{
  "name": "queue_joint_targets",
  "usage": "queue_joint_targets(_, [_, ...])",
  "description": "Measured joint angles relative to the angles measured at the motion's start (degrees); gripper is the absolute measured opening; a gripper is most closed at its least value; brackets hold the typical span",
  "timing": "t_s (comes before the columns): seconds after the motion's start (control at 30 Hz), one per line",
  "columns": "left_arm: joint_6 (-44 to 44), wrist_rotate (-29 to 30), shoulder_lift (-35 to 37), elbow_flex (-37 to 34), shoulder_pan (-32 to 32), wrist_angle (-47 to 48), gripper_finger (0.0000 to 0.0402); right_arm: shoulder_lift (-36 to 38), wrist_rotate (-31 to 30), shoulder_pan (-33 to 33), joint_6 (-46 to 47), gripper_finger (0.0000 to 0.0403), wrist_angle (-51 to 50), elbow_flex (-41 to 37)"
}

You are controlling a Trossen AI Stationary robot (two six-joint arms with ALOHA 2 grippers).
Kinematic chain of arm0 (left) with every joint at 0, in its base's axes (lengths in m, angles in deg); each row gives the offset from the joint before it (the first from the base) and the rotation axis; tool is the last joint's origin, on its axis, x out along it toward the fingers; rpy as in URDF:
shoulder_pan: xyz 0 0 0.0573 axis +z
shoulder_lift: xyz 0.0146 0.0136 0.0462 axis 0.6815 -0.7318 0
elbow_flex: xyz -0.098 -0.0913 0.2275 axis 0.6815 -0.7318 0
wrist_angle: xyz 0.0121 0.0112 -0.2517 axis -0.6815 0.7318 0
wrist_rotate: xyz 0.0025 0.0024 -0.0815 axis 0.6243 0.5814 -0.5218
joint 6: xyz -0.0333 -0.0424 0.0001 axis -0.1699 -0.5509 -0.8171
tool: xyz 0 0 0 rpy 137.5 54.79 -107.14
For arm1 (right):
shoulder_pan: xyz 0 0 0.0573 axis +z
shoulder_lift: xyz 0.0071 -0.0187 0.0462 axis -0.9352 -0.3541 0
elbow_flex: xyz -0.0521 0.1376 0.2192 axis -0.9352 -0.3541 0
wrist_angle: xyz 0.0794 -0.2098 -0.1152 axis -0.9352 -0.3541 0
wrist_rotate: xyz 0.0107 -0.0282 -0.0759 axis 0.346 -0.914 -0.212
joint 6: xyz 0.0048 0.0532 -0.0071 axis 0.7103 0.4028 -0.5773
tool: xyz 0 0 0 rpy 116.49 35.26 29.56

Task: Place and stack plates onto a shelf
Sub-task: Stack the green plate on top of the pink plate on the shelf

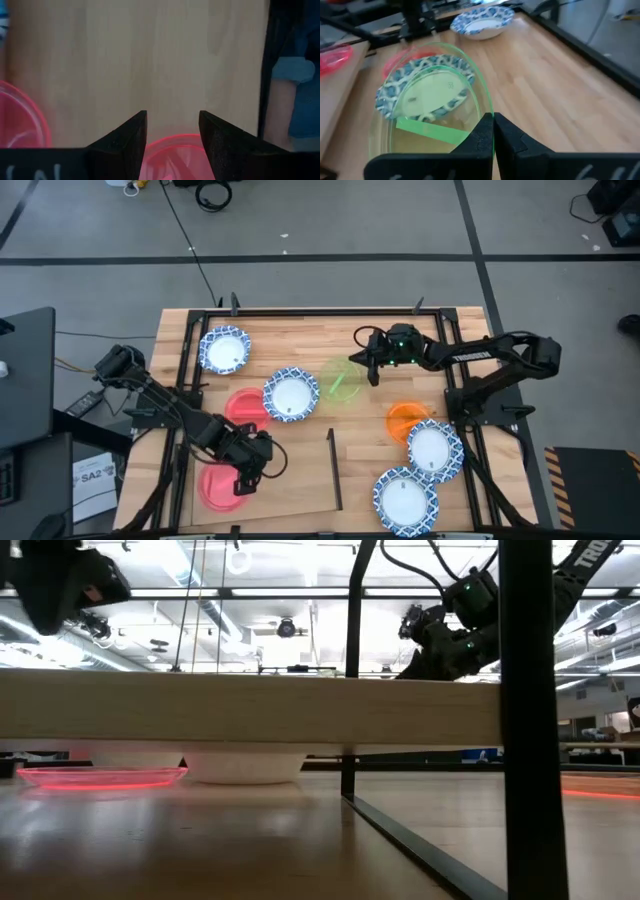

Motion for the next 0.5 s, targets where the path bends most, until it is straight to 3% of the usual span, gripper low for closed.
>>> queue_joint_targets(0.27, [6.6,2.2,2.3,0.0,9.9,5.7,0.0187,0.6,-6.7,0.1,-0.4,0.0008,0.0,0.0])
queue_joint_targets(0.5, [11.3,11.6,3.4,0.0,22.3,5.2,0.0187,0.6,-11.0,0.2,-0.5,0.0008,0.4,0.0])
